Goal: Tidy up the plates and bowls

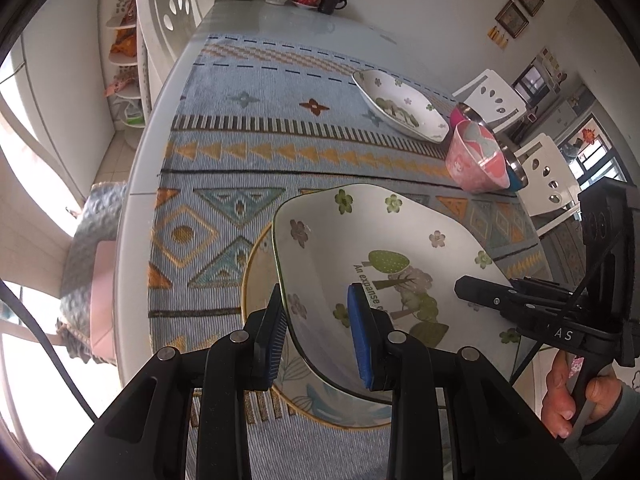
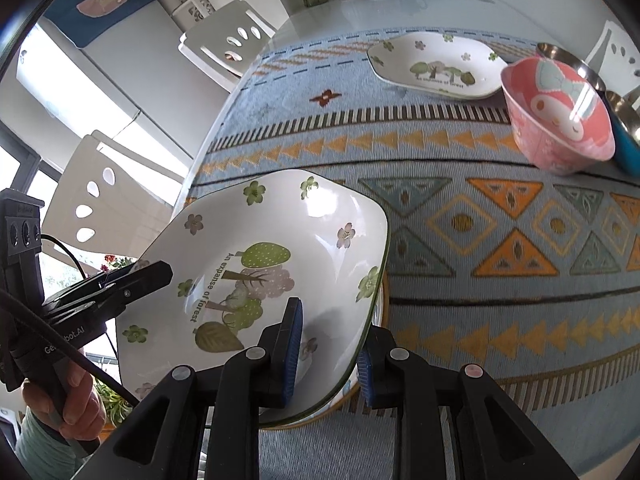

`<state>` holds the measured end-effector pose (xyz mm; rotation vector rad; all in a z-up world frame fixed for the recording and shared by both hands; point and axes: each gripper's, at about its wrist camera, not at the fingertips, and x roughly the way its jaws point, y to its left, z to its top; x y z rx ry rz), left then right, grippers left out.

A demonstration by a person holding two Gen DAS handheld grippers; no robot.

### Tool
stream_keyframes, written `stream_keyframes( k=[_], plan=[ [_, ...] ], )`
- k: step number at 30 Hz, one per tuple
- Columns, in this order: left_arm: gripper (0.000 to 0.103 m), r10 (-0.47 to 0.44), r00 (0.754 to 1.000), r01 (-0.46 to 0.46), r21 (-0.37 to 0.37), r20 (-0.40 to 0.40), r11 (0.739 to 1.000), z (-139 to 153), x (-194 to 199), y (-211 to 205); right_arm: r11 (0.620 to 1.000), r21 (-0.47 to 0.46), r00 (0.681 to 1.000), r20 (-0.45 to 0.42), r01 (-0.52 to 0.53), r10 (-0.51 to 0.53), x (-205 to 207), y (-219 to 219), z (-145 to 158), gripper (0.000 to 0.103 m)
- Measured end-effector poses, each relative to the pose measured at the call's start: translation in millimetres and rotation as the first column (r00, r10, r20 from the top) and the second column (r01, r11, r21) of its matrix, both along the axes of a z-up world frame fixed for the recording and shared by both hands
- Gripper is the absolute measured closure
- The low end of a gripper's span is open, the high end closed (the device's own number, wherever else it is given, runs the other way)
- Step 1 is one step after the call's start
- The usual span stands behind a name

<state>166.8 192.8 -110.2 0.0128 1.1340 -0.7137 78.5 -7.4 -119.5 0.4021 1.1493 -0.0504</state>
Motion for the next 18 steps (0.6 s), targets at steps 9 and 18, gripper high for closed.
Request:
stream_keyframes(
  k=[9,18],
  plan=[
    [0.077,0.009,0.999,-0.008,0.018,-0.035,1.0,-14.2,-4.2,4.8,1.0,-0.007,1.0,-0.01,-0.004,0.004,-1.7,4.0,-10.4,0.079],
    [0.077,0.037,0.997,-0.035,0.024,-0.064,0.999,-23.9,-5.8,7.7,1.0,0.008,0.999,-0.054,0.002,-0.002,-1.0,3.9,-24.2,0.079]
  ],
)
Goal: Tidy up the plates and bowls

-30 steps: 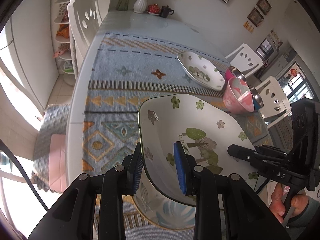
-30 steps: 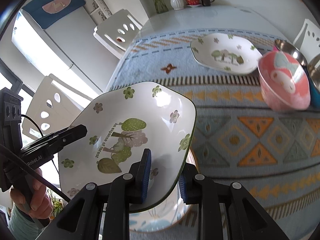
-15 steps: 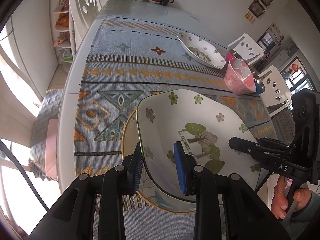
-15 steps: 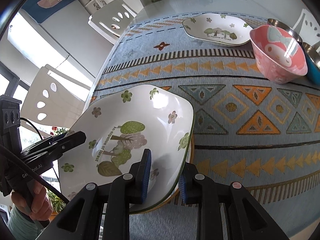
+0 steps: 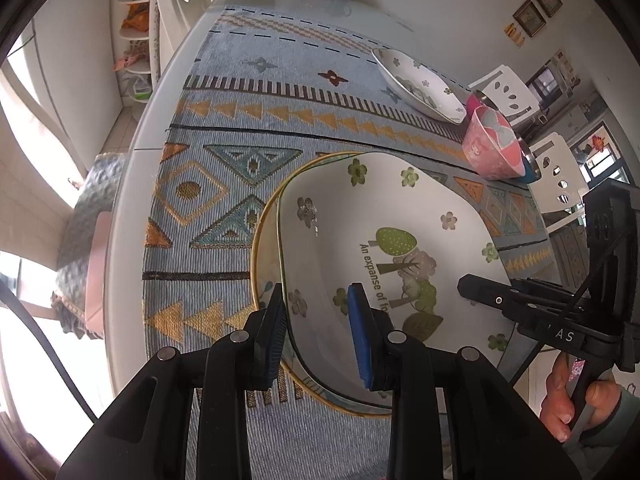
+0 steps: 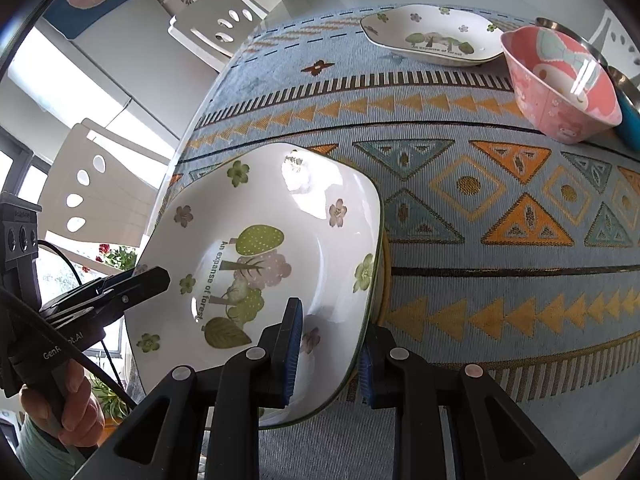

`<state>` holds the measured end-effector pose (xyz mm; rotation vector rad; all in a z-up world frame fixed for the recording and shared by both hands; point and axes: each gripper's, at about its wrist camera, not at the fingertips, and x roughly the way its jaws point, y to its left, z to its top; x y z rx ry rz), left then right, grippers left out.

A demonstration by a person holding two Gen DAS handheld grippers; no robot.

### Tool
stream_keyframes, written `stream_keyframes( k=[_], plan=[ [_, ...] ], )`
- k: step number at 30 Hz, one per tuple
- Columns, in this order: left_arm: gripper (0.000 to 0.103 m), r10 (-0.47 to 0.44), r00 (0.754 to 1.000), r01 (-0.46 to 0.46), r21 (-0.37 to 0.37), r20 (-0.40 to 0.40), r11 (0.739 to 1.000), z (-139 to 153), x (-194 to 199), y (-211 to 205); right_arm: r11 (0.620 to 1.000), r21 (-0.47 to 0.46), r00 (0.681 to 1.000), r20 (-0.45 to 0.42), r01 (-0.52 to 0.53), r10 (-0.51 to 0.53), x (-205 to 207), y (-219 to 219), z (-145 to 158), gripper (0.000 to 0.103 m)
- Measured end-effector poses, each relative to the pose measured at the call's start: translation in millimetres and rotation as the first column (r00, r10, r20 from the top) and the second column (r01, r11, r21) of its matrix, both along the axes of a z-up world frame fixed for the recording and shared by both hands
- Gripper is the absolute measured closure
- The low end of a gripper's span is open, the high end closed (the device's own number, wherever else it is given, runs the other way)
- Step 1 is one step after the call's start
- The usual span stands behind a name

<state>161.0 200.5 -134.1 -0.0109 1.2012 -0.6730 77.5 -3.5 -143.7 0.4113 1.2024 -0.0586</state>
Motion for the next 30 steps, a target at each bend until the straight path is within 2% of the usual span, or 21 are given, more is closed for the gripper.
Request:
stream_keyframes(
  k=[8,14,20,30],
  plan=[
    [0.077,0.016,1.0,-0.016,0.007,-0.012,1.0,0.5,5.9,4.4,1.0,0.004,1.0,-0.019,-0.011,0.011,1.9,2.7,-5.1,0.079],
    [0.077,0.024,1.0,-0.024,0.011,0.011,1.0,6.2,10.5,9.8,1.0,0.019,0.998,-0.054,-0.021,0.022,6.9,0.5,-6.1,0.079],
    [0.077,0.005,1.0,-0.006,0.014,0.013,1.0,11.1,16.7,10.5,0.999,-0.015,0.997,-0.066,-0.043,0.042,8.3,1.0,-1.3,0.079],
    [0.077,0.005,0.999,-0.006,0.032,0.037,0.999,18.9,23.2,10.4,1.0,-0.008,0.997,-0.075,-0.021,0.02,10.5,-7.8,6.6,0.079]
  ],
)
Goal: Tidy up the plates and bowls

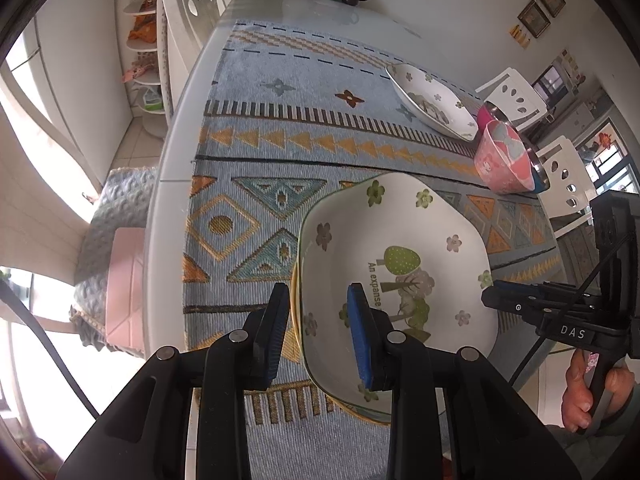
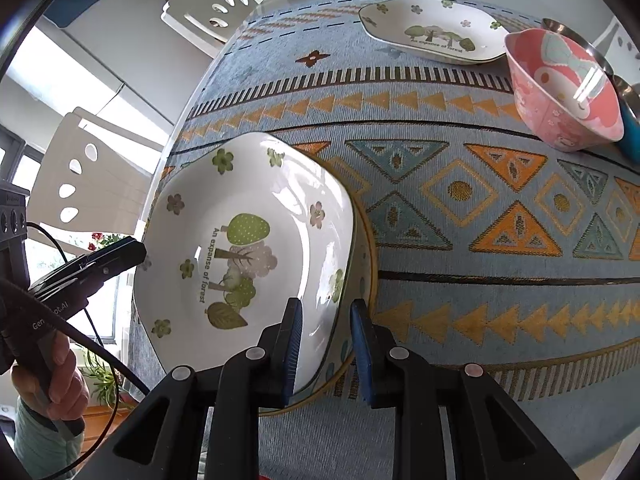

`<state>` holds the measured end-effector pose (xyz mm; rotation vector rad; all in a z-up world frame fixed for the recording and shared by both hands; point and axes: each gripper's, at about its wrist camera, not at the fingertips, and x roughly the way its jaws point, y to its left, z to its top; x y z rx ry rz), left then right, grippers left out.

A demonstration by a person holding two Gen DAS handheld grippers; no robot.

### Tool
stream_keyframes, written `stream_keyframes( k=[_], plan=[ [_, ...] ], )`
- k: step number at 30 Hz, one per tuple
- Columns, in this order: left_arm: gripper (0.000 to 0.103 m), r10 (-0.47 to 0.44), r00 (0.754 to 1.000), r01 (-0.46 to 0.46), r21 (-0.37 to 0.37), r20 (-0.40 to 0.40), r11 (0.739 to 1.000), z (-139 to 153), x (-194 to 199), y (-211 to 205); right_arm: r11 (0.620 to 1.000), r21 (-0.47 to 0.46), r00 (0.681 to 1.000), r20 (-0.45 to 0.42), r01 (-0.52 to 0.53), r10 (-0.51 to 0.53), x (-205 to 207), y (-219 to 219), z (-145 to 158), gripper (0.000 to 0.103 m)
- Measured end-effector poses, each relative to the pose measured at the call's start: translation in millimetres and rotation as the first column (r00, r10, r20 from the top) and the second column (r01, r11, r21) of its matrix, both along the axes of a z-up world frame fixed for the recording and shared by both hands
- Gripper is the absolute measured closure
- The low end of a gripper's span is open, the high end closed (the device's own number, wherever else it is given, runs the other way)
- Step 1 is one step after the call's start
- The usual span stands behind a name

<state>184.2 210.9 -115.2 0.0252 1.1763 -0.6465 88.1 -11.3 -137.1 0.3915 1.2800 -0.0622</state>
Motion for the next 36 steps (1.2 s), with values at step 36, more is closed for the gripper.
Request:
stream_keyframes(
  k=[36],
  plan=[
    [0.07,-0.206,0.956,0.21,0.004,0.209,0.978,91.3,105.1,-132.2,0.982,0.061,0.978,0.097,0.18,-0.186,80.3,-95.2,57.1,0.079]
  ],
)
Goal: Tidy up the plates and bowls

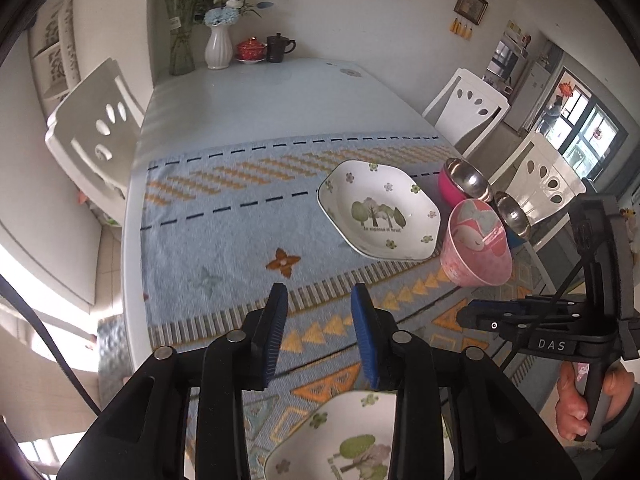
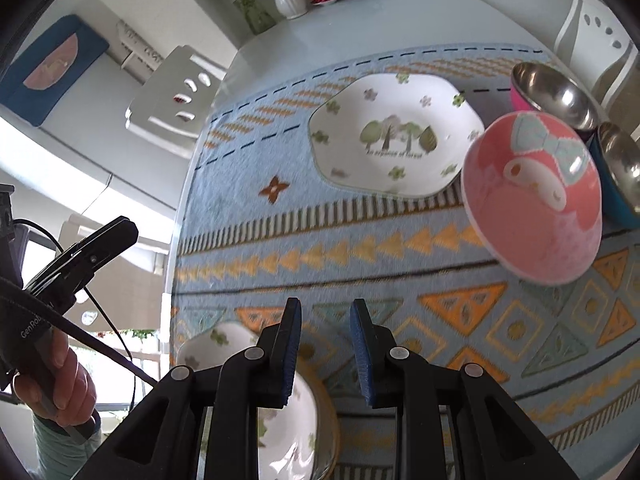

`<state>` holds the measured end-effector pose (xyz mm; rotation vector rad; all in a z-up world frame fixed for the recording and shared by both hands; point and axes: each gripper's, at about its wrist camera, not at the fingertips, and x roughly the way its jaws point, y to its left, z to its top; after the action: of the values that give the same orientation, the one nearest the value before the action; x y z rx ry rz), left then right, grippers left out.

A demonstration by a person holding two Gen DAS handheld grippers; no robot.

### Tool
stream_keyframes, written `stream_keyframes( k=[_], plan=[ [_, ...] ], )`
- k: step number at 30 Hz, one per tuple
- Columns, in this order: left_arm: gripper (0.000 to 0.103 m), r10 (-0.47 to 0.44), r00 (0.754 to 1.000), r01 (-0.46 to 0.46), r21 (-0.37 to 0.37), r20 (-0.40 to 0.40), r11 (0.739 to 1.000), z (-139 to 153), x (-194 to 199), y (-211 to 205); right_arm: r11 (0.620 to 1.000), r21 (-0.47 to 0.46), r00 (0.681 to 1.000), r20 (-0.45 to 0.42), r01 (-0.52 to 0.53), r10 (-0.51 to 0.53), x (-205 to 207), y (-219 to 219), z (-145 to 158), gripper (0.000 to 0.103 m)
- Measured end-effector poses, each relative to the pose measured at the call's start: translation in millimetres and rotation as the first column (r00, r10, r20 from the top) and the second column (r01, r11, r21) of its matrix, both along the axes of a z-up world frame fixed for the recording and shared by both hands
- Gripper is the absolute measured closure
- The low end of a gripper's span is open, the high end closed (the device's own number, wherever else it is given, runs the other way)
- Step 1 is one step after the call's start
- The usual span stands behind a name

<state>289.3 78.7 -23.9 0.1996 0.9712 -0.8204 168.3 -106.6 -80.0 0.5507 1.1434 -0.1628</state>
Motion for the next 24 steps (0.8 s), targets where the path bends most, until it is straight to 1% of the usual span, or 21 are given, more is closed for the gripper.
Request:
stream_keyframes(
  k=[5,7,8,9,10,11,13,16,18,20,22,24],
  plan=[
    [0.067,-0.016,1.0,0.016,0.0,-0.018,1.0,-1.0,19.5,-24.4,0.999,0.0,0.999,0.022,0.036,-0.036,18.9,-26.3,6.3,0.078],
    [0.066,-0.027,0.999,0.028,0.005,-0.03,1.0,-2.9,26.6,-34.8,0.999,-0.01,0.998,0.034,0.045,-0.044,27.6,-37.6,10.0,0.073],
    [0.062,-0.032,0.999,0.032,0.008,-0.036,0.999,-3.9,29.3,-38.5,0.999,-0.016,0.998,0.042,0.049,-0.049,33.1,-44.0,12.1,0.066],
    [0.056,-0.035,0.998,0.035,0.012,-0.045,0.999,-5.5,32.5,-43.7,0.998,-0.021,0.997,0.05,0.055,-0.053,37.4,-49.0,14.2,0.056],
    [0.052,-0.036,0.998,0.037,0.014,-0.051,0.999,-7.2,35.6,-48.5,0.998,-0.027,0.996,0.066,0.063,-0.062,42.0,-55.1,16.9,0.05],
    [0.047,-0.037,0.998,0.038,0.011,-0.051,0.999,-8.5,37.4,-52.2,0.997,-0.036,0.994,0.082,0.075,-0.071,46.1,-61.2,19.8,0.049],
    [0.046,-0.045,0.997,0.045,0.007,-0.055,0.999,-11.9,41.7,-61.7,0.995,-0.059,0.993,0.086,0.087,-0.081,54.7,-71.9,22.0,0.049],
    [0.046,-0.053,0.996,0.054,0.02,-0.077,0.998,-21.7,50.2,-77.9,0.984,-0.137,0.993,0.024,0.117,-0.115,71.9,-91.7,15.3,0.049],
    [0.046,-0.052,0.994,0.056,0.029,-0.099,0.998,-30.9,56.2,-88.8,0.98,-0.151,0.991,-0.02,0.13,-0.134,81.8,-106.6,6.3,0.049],
    [0.046,-0.052,0.992,0.057,0.044,-0.115,0.997,-40.3,60.6,-100.2,0.978,-0.149,0.985,-0.071,0.143,-0.155,91.4,-122.5,-5.8,0.049],
    [0.047,-0.044,0.991,0.054,0.077,-0.126,0.996,-52.0,64.5,-111.0,0.981,-0.124,0.981,-0.103,0.151,-0.164,98.8,-134.5,-15.6,0.049],
    [0.048,-0.044,0.988,0.056,0.082,-0.15,0.995,-63.5,67.6,-119.1,0.983,-0.098,0.977,-0.132,0.155,-0.167,106.3,-144.5,-26.0,0.05]
  ],
)
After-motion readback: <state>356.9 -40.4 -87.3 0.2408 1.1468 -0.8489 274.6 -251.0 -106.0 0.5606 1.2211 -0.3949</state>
